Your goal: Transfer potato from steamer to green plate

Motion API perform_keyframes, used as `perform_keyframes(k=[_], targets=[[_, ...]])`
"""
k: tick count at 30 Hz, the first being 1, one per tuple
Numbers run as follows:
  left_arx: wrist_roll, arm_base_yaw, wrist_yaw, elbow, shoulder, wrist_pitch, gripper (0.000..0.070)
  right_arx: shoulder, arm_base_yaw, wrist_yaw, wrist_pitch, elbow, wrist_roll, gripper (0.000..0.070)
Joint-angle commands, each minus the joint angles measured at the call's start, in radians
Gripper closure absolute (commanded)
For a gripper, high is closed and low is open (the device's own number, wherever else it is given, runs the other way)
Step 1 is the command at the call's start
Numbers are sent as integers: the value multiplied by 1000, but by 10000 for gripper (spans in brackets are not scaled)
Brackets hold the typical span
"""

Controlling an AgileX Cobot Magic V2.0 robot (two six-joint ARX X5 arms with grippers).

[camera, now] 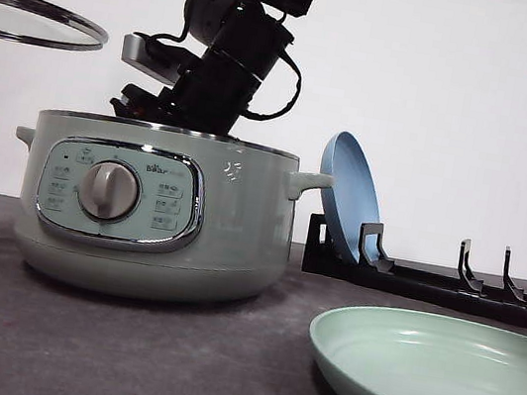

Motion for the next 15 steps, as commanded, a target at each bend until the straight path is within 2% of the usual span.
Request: perform_keyframes(k=[1,5,10,15], targets=[[-1,1,5,44,-16,28,684,35,10,-2,-4,30,2,302],[-1,1,5,44,-16,28,684,35,10,-2,-25,30,6,390],[-1,1,5,43,-16,28,684,31,7,2,-32,59,23,403],[-2,1,5,43,-16,27,684,29,-3,2,-131,218,47,442]])
